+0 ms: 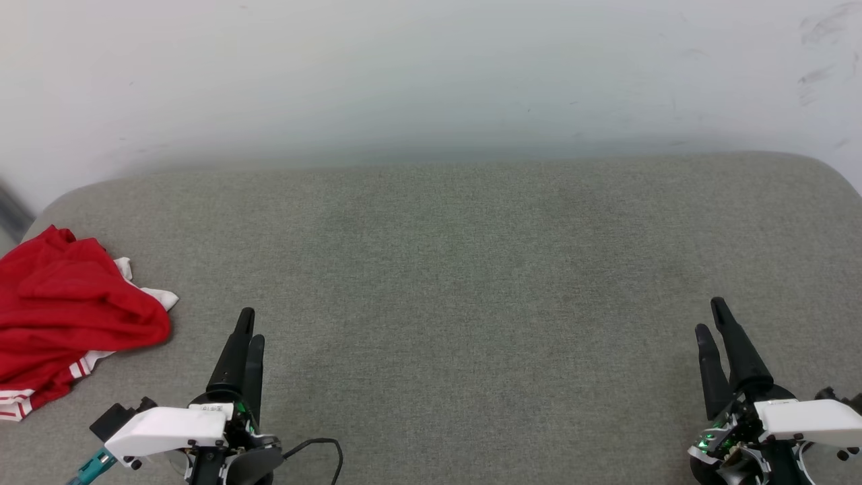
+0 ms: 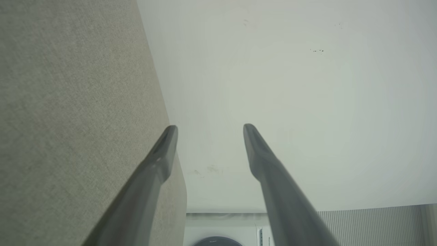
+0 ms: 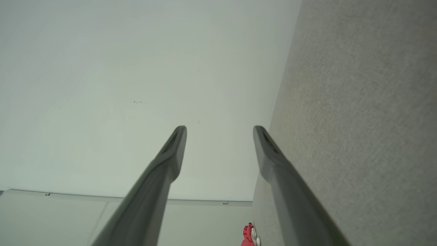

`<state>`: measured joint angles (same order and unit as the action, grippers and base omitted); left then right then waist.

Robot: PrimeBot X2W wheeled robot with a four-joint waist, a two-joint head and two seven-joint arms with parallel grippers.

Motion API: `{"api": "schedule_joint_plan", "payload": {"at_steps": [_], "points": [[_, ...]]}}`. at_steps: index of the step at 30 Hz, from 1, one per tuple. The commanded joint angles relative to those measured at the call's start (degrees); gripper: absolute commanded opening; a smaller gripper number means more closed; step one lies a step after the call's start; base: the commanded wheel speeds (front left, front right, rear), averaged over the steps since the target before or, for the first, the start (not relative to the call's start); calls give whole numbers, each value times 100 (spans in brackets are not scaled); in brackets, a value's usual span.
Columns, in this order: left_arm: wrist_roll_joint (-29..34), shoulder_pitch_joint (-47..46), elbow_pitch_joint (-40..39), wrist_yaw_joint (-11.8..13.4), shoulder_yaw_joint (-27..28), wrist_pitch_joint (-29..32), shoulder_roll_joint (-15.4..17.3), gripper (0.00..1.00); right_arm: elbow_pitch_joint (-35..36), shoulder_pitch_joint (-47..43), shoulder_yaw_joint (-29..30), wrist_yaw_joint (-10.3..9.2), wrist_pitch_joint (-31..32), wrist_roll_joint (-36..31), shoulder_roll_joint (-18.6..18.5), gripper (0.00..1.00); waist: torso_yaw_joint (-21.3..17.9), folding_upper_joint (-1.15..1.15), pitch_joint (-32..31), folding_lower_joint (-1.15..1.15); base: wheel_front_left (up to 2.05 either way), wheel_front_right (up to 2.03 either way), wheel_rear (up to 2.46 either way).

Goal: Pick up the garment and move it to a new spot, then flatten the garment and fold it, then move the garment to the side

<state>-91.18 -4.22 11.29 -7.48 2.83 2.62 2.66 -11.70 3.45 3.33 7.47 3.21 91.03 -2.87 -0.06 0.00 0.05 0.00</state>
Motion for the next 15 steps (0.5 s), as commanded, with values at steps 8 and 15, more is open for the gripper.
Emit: {"api": "schedule_joint_plan", "payload": {"at_steps": [8, 15], "points": [[683, -64, -242, -2, -126, -270, 67, 100, 339, 68, -210, 3, -276, -463, -161, 100, 2, 0, -23, 0, 0, 0, 0], [1859, -42, -330, -2, -112, -452, 33, 100, 337, 154, -253, 3, -485, -1494, -278, 100, -12, 0, -46, 0, 0, 0, 0]]}}
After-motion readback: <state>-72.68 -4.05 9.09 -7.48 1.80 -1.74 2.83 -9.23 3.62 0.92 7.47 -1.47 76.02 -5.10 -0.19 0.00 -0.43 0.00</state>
